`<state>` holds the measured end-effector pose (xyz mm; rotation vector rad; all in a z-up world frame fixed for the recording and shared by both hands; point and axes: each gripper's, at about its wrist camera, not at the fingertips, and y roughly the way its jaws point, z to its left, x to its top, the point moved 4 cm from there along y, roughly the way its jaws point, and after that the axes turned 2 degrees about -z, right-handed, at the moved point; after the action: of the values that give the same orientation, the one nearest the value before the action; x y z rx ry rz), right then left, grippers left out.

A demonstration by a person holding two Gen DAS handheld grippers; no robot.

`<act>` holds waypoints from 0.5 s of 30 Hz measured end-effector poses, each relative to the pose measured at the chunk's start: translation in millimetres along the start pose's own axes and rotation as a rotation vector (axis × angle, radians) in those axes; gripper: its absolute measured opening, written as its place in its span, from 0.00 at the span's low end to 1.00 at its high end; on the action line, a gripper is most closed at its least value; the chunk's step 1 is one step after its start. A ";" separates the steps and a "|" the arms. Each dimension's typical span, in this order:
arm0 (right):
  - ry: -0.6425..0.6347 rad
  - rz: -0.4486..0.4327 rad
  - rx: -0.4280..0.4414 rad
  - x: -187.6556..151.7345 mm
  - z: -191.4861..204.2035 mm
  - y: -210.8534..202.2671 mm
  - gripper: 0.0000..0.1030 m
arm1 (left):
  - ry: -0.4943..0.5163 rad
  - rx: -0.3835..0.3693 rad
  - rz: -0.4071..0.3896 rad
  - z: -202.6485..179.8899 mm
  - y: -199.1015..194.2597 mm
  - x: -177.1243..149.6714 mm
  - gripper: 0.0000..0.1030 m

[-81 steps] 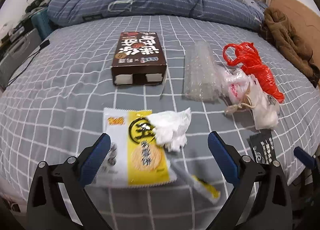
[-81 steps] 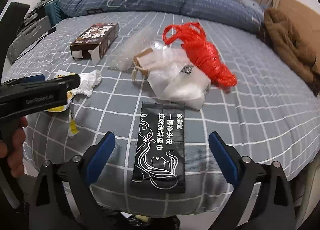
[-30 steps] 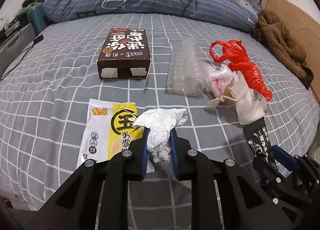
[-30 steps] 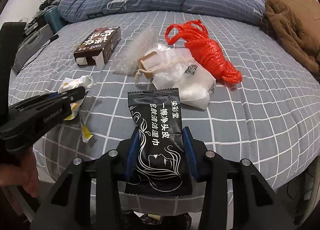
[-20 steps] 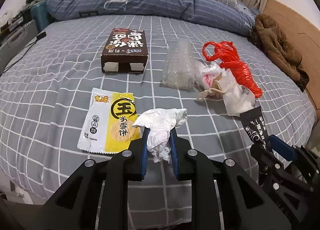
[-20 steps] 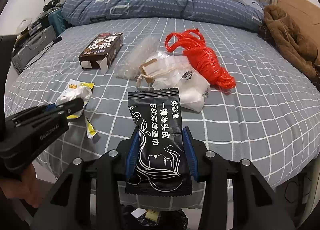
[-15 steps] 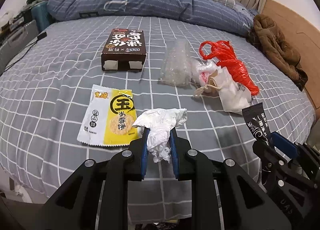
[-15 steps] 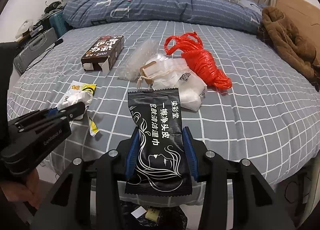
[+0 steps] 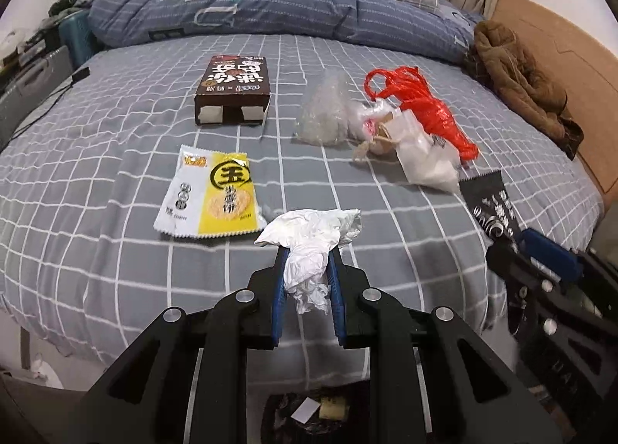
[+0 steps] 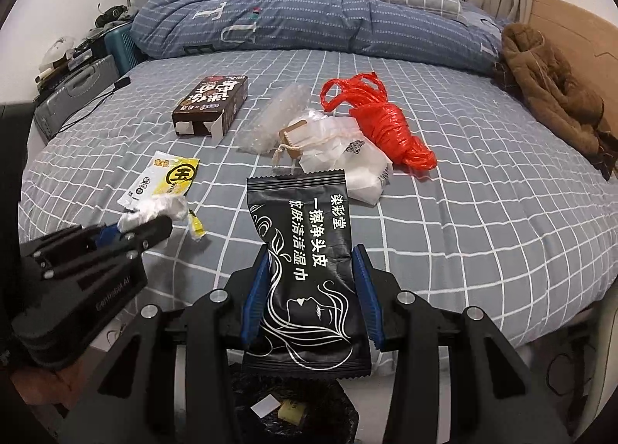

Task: Collect trash
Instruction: 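Carry the tissue and black packet in both tools down over the bin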

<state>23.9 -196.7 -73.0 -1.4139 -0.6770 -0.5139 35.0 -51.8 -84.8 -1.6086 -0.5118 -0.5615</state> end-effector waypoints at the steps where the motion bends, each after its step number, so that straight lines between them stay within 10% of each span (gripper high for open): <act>1: 0.003 -0.003 -0.001 -1.3 -0.2 -2.5 0.39 | 0.001 0.000 0.000 -0.2 -1.3 -2.3 0.18; 15: 0.027 0.020 0.005 -27.6 -0.5 -19.4 0.40 | 0.000 0.015 0.034 3.8 -21.6 -45.7 0.18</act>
<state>-9.2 -201.1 -78.4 -1.4059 -0.6415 -0.5145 -13.9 -45.9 -97.0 -1.5998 -0.4866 -0.5306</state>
